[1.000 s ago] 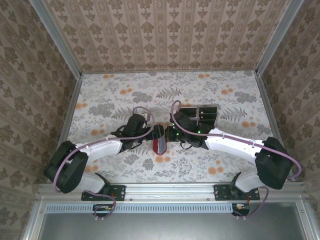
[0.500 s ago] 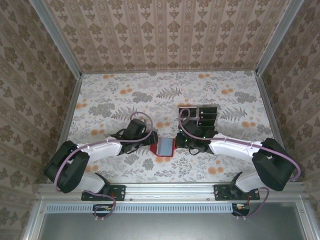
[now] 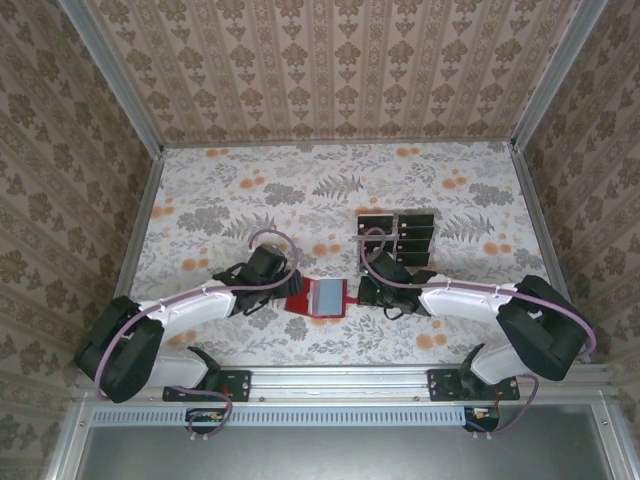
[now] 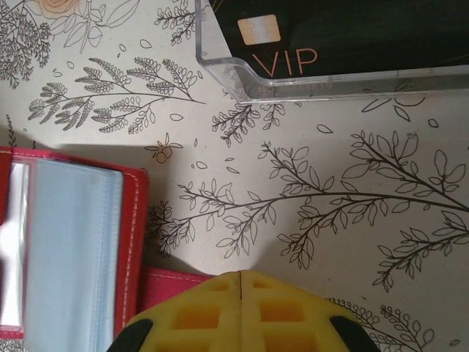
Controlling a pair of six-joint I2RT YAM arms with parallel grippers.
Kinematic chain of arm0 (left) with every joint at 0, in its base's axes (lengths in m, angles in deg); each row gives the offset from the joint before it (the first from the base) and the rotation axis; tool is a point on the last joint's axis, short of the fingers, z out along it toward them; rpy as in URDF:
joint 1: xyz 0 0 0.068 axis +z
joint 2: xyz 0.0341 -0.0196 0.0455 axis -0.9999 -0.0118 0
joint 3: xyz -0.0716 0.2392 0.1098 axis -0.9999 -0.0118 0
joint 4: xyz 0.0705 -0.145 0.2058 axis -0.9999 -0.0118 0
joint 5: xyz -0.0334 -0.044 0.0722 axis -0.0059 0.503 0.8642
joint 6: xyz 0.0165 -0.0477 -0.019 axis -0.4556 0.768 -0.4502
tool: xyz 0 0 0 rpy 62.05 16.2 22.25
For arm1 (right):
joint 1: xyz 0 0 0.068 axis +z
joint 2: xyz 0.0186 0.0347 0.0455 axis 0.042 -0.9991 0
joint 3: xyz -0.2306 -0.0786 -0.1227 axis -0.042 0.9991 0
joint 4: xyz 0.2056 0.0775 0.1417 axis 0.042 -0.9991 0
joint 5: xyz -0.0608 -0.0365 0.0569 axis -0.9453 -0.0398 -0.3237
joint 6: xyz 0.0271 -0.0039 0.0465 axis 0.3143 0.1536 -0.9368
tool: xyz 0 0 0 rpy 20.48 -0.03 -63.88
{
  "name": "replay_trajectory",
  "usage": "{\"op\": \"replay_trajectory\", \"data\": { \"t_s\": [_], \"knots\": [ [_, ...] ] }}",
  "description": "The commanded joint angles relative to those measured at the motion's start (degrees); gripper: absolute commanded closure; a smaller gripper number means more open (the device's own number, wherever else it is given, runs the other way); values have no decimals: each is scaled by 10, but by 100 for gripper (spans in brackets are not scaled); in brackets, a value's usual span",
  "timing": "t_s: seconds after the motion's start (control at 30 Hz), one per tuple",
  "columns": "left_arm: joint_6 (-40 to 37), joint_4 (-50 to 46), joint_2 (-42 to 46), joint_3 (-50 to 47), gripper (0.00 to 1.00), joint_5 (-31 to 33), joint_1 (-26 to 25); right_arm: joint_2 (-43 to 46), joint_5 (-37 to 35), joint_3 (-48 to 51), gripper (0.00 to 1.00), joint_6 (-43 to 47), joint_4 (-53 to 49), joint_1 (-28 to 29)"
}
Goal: Put the credit cards into the card holder
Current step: Open the card holder at the center of the table.
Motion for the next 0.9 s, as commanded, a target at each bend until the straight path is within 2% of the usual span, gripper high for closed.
{"op": "replay_trajectory", "data": {
  "t_s": [0.0,0.37,0.53,0.63,0.87],
  "knots": [
    [-10,-32,-4,-10,23,23,-1,-16,-13,6,100,-8,19,-3],
    [-19,-23,-63,-5,23,17,-2,-25,-8,-13,96,-1,8,-3],
    [-28,-29,-61,5,22,16,-4,-21,4,-19,94,0,0,-2],
    [-35,-42,-50,19,21,14,-3,-3,13,-27,86,0,-16,-3],
    [-50,-77,-12,61,17,8,-4,73,22,-66,57,17,-86,-2]
  ]
}}
